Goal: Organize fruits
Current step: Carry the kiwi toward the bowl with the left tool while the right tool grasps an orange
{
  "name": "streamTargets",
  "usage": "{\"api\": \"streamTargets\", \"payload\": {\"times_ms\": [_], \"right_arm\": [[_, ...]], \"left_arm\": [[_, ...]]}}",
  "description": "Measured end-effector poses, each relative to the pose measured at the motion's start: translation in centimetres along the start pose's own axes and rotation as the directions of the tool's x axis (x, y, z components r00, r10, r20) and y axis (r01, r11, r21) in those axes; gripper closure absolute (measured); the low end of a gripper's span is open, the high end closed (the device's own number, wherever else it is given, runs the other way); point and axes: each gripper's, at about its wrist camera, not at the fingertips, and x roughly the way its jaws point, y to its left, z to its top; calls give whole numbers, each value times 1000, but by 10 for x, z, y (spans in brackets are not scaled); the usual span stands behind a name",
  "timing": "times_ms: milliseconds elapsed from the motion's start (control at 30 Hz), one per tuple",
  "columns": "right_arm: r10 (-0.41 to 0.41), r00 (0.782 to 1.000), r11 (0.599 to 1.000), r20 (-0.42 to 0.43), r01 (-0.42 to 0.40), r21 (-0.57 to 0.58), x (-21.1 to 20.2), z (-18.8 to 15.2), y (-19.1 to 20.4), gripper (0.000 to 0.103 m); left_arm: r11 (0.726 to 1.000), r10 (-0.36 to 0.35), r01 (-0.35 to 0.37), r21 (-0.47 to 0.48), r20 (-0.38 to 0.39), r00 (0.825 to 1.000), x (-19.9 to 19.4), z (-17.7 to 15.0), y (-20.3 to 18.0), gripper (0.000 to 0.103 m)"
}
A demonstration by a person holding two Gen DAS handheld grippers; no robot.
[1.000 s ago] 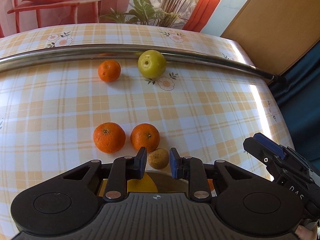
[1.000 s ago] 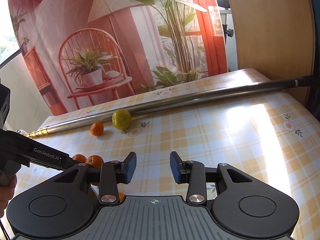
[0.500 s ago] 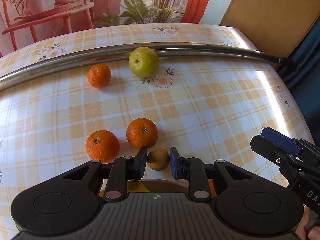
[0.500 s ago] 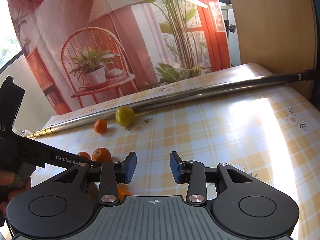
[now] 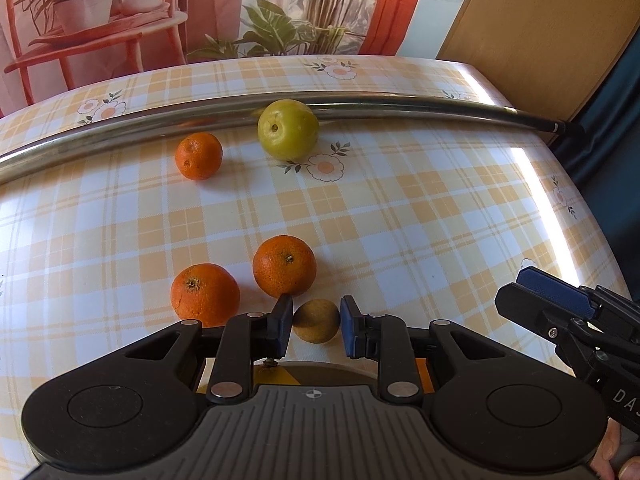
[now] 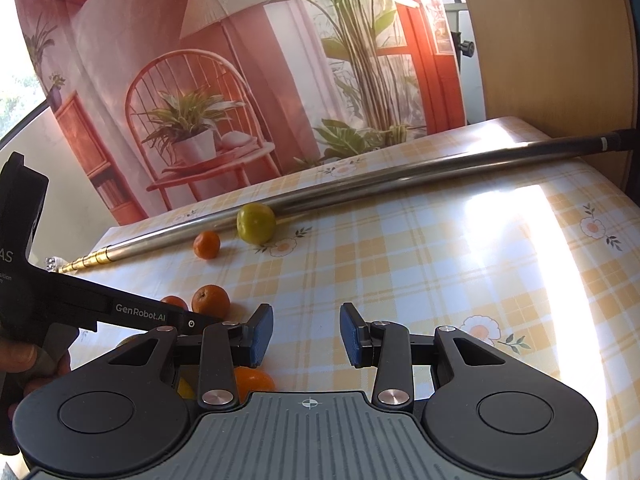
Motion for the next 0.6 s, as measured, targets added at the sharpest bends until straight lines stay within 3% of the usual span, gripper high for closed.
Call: {"api": "streamTargets", "payload": {"times_ms": [367, 600], "right_arm": [[38, 997, 999, -60, -38, 0, 11, -12, 6, 69], [72, 993, 997, -98, -74, -17, 18, -20, 20, 68]], "left_arm": [[999, -31, 23, 46, 183, 983, -51, -8, -11, 76], [999, -40, 34, 28, 250, 967, -77, -30, 0, 76]]}}
